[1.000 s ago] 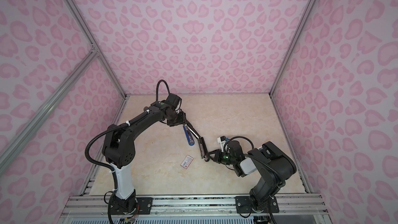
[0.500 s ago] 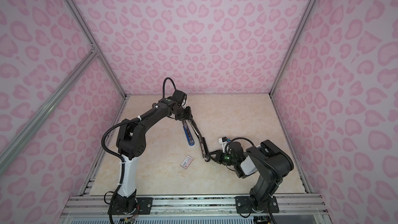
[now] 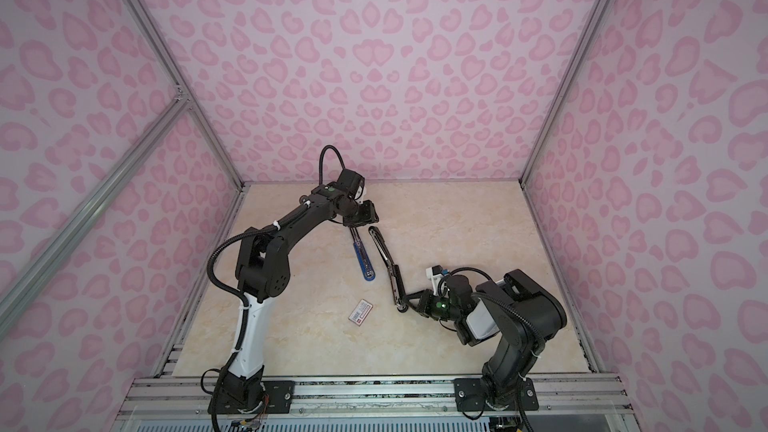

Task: Load the staples into the stapler

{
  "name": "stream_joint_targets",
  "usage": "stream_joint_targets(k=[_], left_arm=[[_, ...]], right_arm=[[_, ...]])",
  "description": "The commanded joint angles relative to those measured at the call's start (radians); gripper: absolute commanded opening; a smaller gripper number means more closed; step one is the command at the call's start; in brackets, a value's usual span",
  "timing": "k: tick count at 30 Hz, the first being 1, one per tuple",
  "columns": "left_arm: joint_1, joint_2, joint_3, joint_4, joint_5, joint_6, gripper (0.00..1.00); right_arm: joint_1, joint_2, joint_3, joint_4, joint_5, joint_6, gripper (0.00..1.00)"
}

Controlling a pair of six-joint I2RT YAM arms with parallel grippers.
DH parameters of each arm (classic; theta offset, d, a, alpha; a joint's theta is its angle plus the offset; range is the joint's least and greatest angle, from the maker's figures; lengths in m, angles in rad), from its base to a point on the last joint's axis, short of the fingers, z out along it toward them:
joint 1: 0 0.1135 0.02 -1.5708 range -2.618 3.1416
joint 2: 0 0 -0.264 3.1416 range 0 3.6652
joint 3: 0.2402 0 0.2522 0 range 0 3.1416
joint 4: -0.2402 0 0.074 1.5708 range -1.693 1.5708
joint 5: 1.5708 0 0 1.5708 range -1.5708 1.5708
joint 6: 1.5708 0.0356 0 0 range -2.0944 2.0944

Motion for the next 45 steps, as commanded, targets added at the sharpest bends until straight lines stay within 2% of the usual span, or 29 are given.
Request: stream_joint_targets(k=[1, 7, 11, 24, 29, 34, 36, 38, 45], left_arm=[[0.001, -0.091, -0.062, 0.013, -0.014, 0.014, 0.53], [-0.008, -0.194, -0.238, 0.076, 0.032, 0.003, 0.39], [-0.029, -0.177, -0.257, 0.079, 0.041, 0.01, 0.3], [-0.033, 0.027, -0.069, 0.05, 0.033, 0.005, 0.29], [-0.031, 0.059, -0.024, 0.021, 0.031, 0.007, 0.29], [-0.031, -0.029, -0.09, 0.035, 0.02, 0.001, 0.35], [-0.031, -0.085, -0.141, 0.049, 0.012, -0.003, 0.35], [-0.03, -0.149, -0.206, 0.07, 0.004, -0.011, 0.41], [-0.03, -0.333, -0.415, 0.125, 0.004, -0.03, 0.43]], right_arm=[[-0.004, 0.018, -0.006, -0.162, 0.09, -0.008, 0.0], [-0.005, 0.037, 0.004, -0.148, 0.089, -0.004, 0.0], [-0.005, 0.043, 0.006, -0.146, 0.089, -0.004, 0.0], [-0.005, 0.039, 0.005, -0.139, 0.089, 0.001, 0.0], [-0.01, 0.052, 0.003, -0.101, 0.084, 0.02, 0.0], [-0.031, 0.087, 0.004, 0.009, 0.06, 0.098, 0.0], [-0.041, 0.11, 0.018, 0.054, 0.045, 0.147, 0.0], [-0.048, 0.141, 0.039, 0.092, 0.034, 0.184, 0.0], [-0.091, 0.295, 0.107, 0.3, 0.008, 0.361, 0.0]])
